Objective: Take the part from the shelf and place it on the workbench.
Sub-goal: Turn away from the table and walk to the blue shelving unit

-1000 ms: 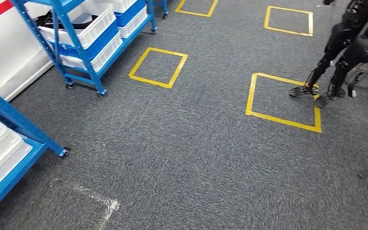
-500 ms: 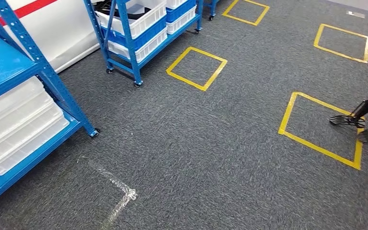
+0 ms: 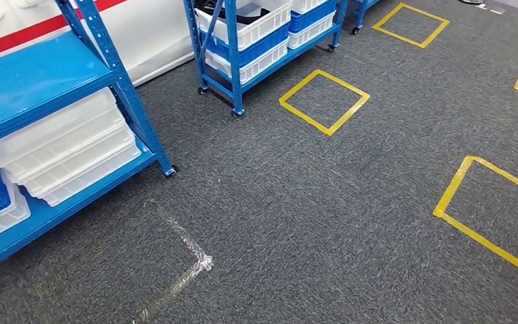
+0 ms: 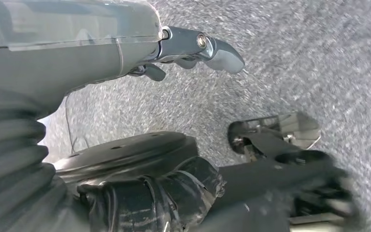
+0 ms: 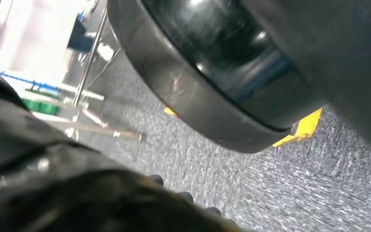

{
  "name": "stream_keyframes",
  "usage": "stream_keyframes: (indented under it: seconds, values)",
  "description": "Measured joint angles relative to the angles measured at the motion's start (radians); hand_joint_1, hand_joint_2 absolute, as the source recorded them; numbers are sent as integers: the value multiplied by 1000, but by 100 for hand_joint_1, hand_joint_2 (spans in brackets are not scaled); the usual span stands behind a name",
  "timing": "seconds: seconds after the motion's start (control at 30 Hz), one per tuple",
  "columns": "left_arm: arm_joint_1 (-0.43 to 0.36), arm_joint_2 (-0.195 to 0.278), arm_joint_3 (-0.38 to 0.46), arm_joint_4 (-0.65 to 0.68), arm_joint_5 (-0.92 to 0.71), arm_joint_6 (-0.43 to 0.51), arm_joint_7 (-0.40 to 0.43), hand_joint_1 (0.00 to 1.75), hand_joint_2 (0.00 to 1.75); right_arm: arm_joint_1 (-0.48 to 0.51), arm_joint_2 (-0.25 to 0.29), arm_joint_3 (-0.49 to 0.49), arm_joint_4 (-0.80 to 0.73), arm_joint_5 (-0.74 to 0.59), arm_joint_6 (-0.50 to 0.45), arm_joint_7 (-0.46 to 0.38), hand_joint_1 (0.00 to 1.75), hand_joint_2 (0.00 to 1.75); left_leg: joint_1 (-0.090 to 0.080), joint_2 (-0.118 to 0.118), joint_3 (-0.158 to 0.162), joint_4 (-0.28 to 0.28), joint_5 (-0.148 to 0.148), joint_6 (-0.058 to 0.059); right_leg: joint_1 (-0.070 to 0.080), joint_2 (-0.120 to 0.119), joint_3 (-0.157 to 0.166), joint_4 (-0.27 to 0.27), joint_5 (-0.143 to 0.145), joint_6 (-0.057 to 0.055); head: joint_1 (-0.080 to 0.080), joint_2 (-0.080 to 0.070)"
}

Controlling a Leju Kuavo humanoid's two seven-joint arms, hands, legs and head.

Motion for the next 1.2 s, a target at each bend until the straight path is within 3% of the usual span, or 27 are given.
stream_keyframes:
  seconds: [0.07, 0.1, 0.17, 0.2, 0.27, 0.33, 0.37, 0.4, 0.43, 0.47, 0.53, 0.57, 0.63, 0.7, 0.77, 0.83, 0.9, 0.93, 1.0, 1.07, 1.13, 1.2]
  values:
    - [-2, 0, 0, 0, 2, -1, -5, 0, 175, 0, -1, 6, 0, 0, -5, 12, 0, 0, -6, 38, 55, -102, 32, 6, 4, -22, 9, 5, -13, 14, 0, 0]
    - [-2, 0, 1, 0, 2, -4, -11, 0, 175, -1, -1, 9, 0, -2, -6, 17, 0, 0, -9, 46, 65, -120, 32, 13, 7, -31, 13, 7, -18, 20, 2, 0]
    - [3, 1, 1, 0, 1, -10, -26, 0, 175, -5, -2, 12, 0, -4, -7, 21, 0, 0, -13, 25, 66, -122, 29, 30, 8, -50, 21, 5, -24, 30, 7, 0]
    - [8, 1, 1, 0, 1, -12, -30, 0, 175, -7, -2, 14, -1, -5, -7, 23, 0, 0, -13, 14, 68, -124, 29, 35, 6, -47, 24, 8, -30, 35, 8, 0]
    - [12, 3, 2, 0, 0, -13, -34, 0, 175, -9, -2, 18, -2, -7, -7, 24, 0, 0, -10, -9, 72, -131, 33, 48, -1, 4, 1, 63, -69, 43, 12, 0]
    - [13, 4, 2, 0, -3, -13, -33, 0, 175, -6, -2, 25, -2, -14, -5, 24, 0, 0, -10, -34, 71, -133, 34, 56, -2, 64, -67, 196, -131, 43, 16, 0]
    - [13, 4, 2, 0, -5, -13, -31, 0, 175, -4, -2, 28, -2, -17, -3, 24, 0, 0, -11, -49, 70, -133, 34, 59, -1, 74, -104, 262, -151, 42, 17, 0]
    - [13, 4, 2, 0, -6, -13, -29, 0, 175, -3, -2, 31, -2, -20, -2, 24, 0, 0, -12, -65, 71, -133, 34, 60, 0, 79, -130, 301, -153, 39, 17, 0]
    - [14, 5, 2, 0, -7, -13, -27, 0, 175, -1, -2, 34, -2, -21, -2, 24, 0, 0, -13, -82, 72, -132, 33, 60, 2, 81, -139, 303, -134, 35, 17, 0]
    - [15, 5, 2, 0, -8, -12, -26, 0, 175, -1, -2, 35, -2, -22, -1, 24, 0, 0, -14, -99, 73, -132, 33, 60, 4, 86, -130, 263, -97, 30, 17, 0]
    - [15, 6, 2, 0, -9, -12, -24, 0, 175, 1, -3, 38, -2, -22, -1, 24, 0, 0, -14, -129, 73, -130, 33, 58, 6, 129, -82, 125, -17, 17, 16, 0]
    - [15, 6, 2, 0, -10, -11, -23, 0, 175, 1, -3, 40, -2, -22, -1, 24, 0, 0, -15, -143, 72, -129, 33, 55, 7, 151, -62, 68, 7, 14, 16, 0]
    - [16, 6, 2, 0, -11, -12, -22, 0, 175, 0, -4, 45, -2, -22, -1, 24, 0, 0, -14, -164, 67, -128, 34, 46, 8, 172, -45, 23, 14, 12, 16, 0]
    - [20, 7, 2, 0, -11, -12, -21, 0, 175, -5, -4, 49, -2, -22, -1, 23, 0, 0, -12, -178, 63, -129, 35, 34, 6, 145, -37, 16, 18, 9, 16, 0]
    - [22, 9, 2, 0, -11, -11, -20, 0, 175, -6, -3, 51, -3, -24, -1, 23, 0, 0, -15, -132, 45, -92, 10, 23, 1, 117, -26, 4, 22, 1, 12, 0]
    - [19, 10, 2, 0, -11, -11, -19, 0, 175, -3, -3, 54, -3, -29, -1, 22, 0, 0, -15, -62, -4, 15, -51, 13, 2, 87, -21, 0, 23, -6, 6, 0]
    - [17, 10, 2, 0, -11, -11, -19, 0, 175, 0, -3, 57, -3, -35, -2, 17, 0, 0, -10, -36, -57, 124, -92, 4, 4, 52, -18, 0, 18, -8, 3, 0]
    - [19, 10, 2, 0, -11, -11, -19, 0, 175, 1, -3, 59, -3, -38, -2, 13, 0, 0, -8, -31, -63, 138, -87, 2, 5, 36, -16, 0, 16, -8, 3, 0]
    - [21, 11, 2, 0, -11, -11, -19, 0, 175, 0, -3, 63, -3, -42, -3, 2, 0, 0, -6, -15, -17, 53, -29, 0, 4, 8, -8, 1, 9, -3, 3, 0]
    - [20, 12, 2, 0, -11, -11, -20, 0, 175, -1, -3, 67, -4, -53, -2, -6, 0, 0, -10, 30, 51, -75, 18, 6, 7, -15, 2, 4, -1, 7, 3, 0]
    - [17, 12, 2, 0, -8, -10, -21, 0, 175, -2, -3, 69, -5, -77, -11, -9, 0, 0, -17, 51, 77, -123, 25, 22, 14, -32, 8, 5, -9, 18, 7, 0]
    - [19, 13, 2, 0, 1, -8, -26, 0, 175, -5, -4, 69, -6, -114, -37, -7, 0, 87, -17, 31, 78, -124, 25, 39, 14, -40, 14, 6, -15, 29, 11, 0]
